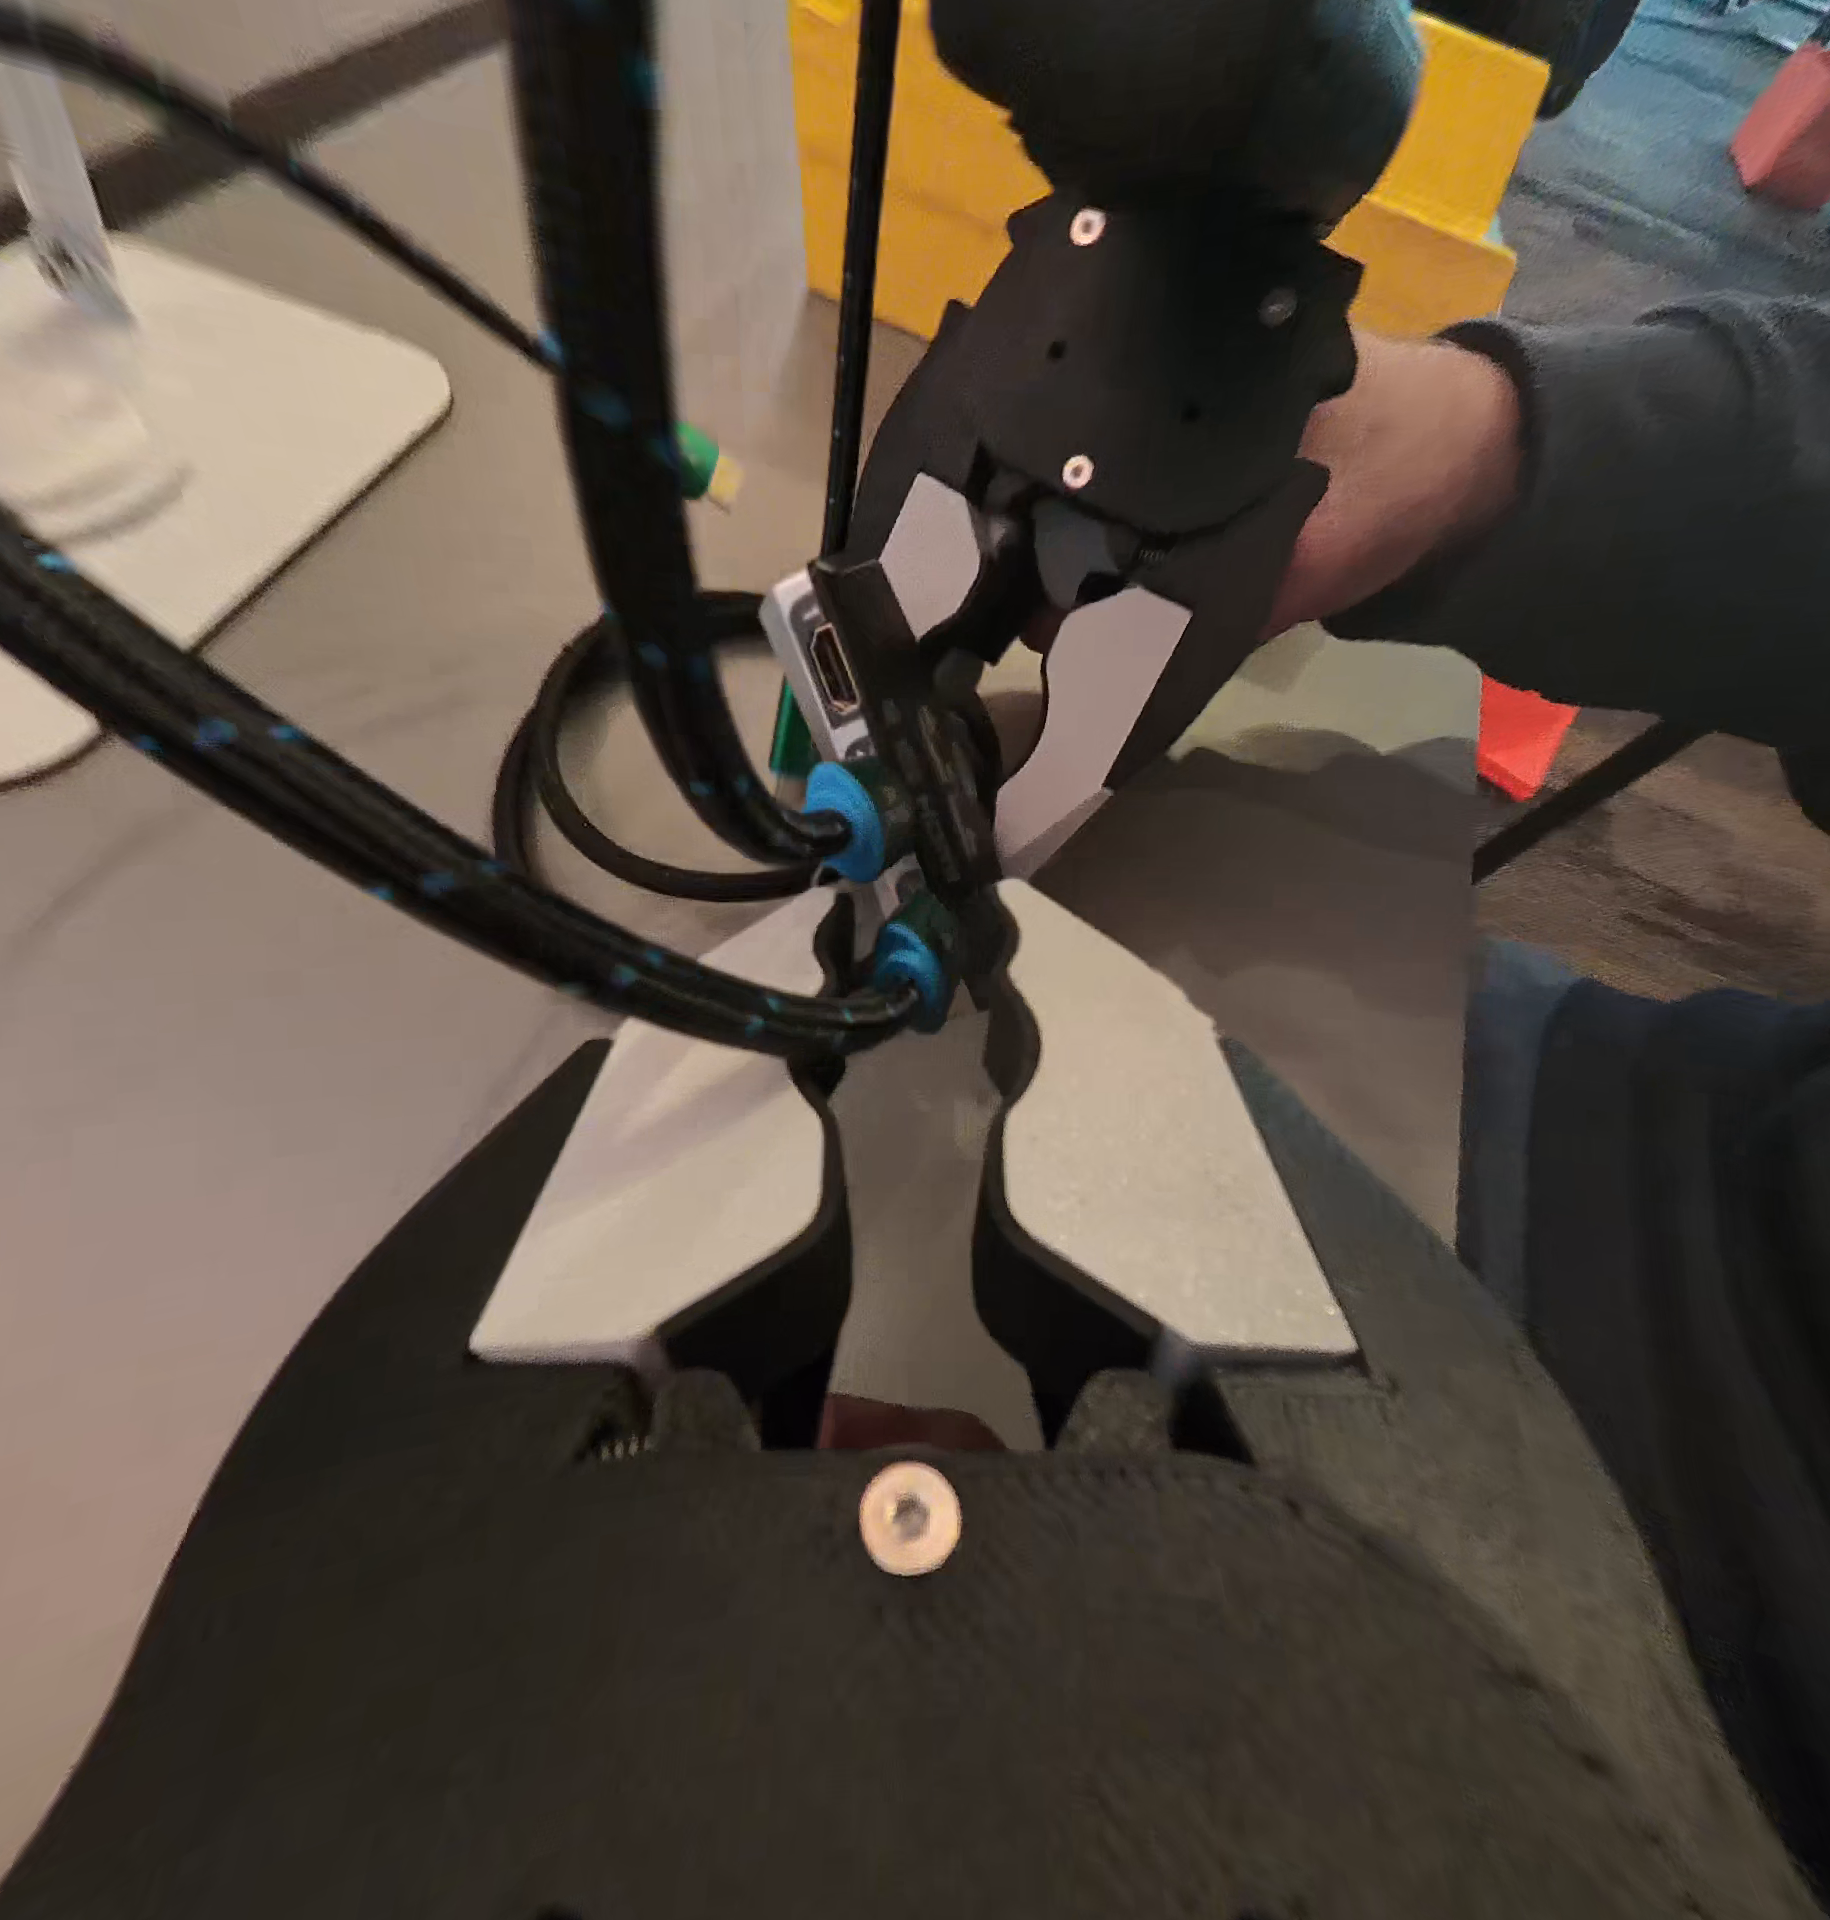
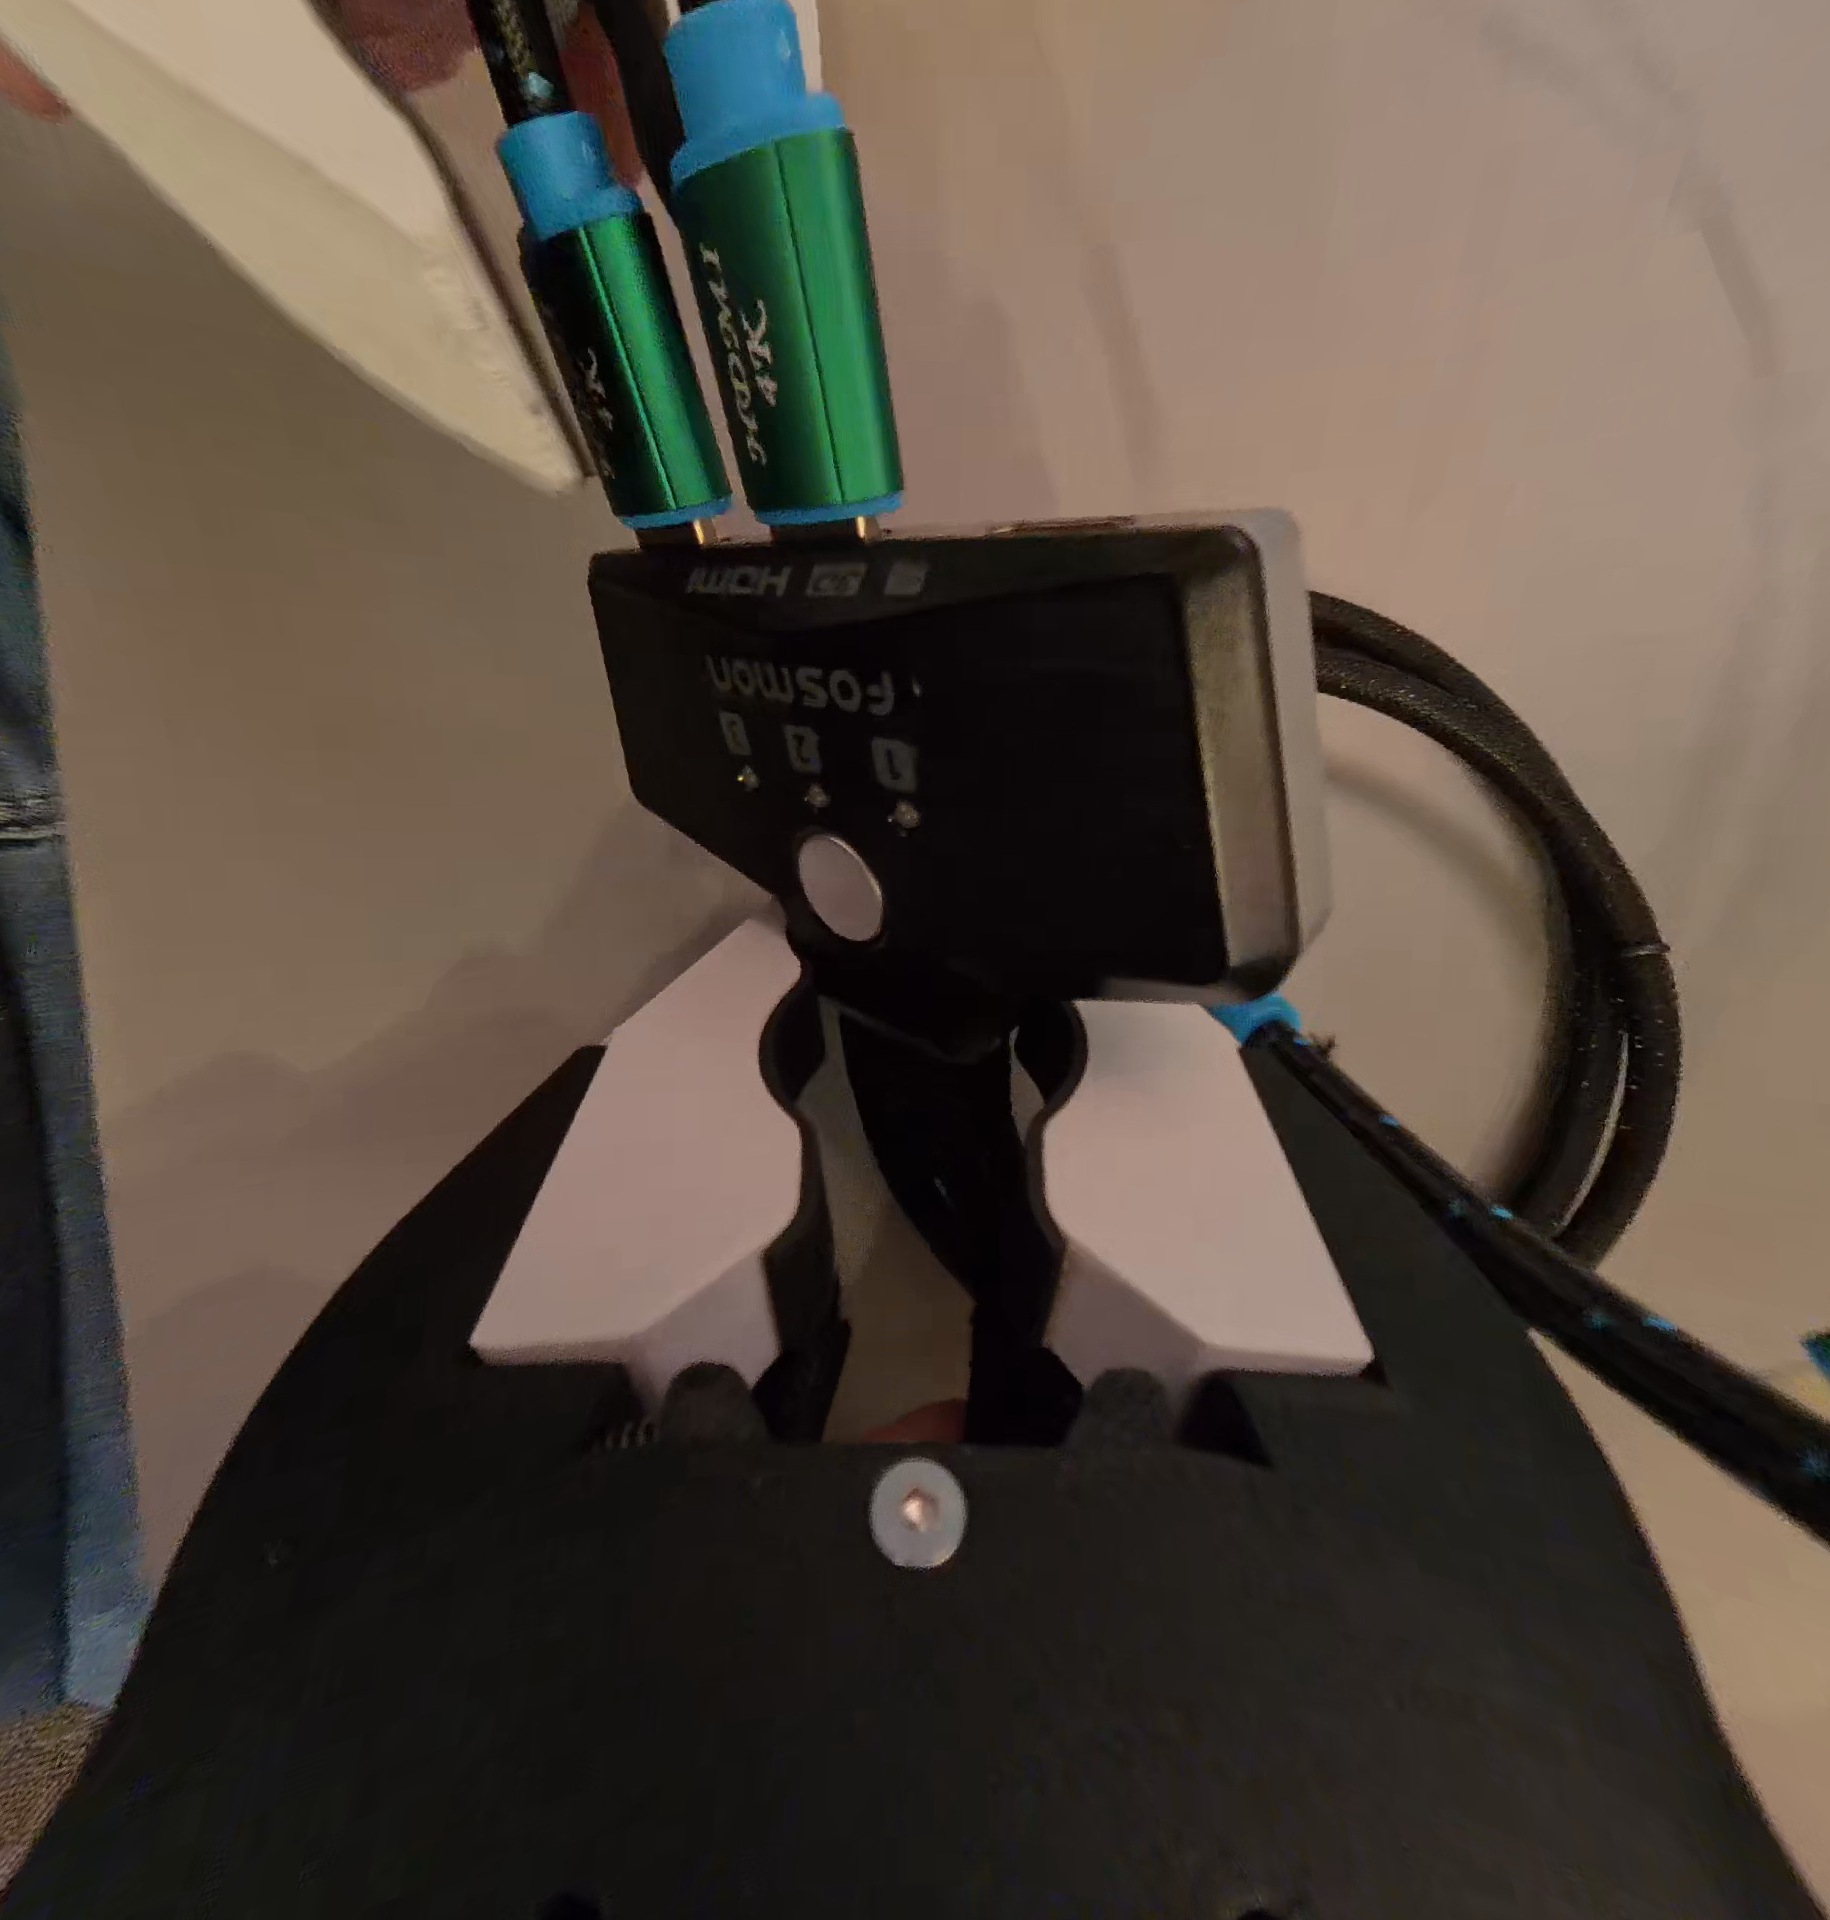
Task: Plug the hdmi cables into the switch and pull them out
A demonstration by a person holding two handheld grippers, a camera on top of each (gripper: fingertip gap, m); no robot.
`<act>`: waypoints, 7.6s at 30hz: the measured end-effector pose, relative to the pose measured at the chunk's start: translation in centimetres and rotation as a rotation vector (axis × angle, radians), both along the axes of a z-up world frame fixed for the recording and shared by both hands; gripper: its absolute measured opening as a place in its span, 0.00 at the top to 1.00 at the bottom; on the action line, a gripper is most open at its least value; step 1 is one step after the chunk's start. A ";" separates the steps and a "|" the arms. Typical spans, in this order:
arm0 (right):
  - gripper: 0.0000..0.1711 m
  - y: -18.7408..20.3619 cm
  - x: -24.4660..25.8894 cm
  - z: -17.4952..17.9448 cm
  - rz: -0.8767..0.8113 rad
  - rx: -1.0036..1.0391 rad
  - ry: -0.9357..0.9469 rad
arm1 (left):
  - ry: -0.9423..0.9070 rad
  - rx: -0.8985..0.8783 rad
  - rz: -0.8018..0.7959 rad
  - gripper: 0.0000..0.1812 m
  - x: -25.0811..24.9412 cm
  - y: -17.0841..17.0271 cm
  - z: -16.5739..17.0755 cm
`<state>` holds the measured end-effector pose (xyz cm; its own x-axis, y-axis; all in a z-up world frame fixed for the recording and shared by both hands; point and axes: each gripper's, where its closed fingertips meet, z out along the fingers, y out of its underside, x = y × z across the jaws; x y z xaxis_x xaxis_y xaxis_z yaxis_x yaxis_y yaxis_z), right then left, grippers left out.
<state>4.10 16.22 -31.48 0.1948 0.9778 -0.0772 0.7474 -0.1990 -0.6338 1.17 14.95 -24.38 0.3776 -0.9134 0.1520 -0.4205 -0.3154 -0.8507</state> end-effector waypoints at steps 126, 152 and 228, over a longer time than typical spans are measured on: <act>0.82 10.3 34.3 15.8 -0.781 -0.027 0.216 | 0.541 0.540 0.155 0.68 -6.8 0.8 -3.8; 0.81 13.4 39.0 12.4 -0.741 -0.361 0.431 | 0.586 0.530 0.142 0.67 -6.9 0.9 -5.1; 0.87 12.9 41.0 18.1 -0.919 0.307 0.507 | 0.621 0.523 0.070 0.67 -6.1 0.4 -6.9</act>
<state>45.07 29.08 -13.41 0.8745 0.4668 -0.1322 0.0326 -0.3283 -0.9440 -4.92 15.36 -31.33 0.3113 -0.7795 -0.5436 -0.8582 0.0150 -0.5130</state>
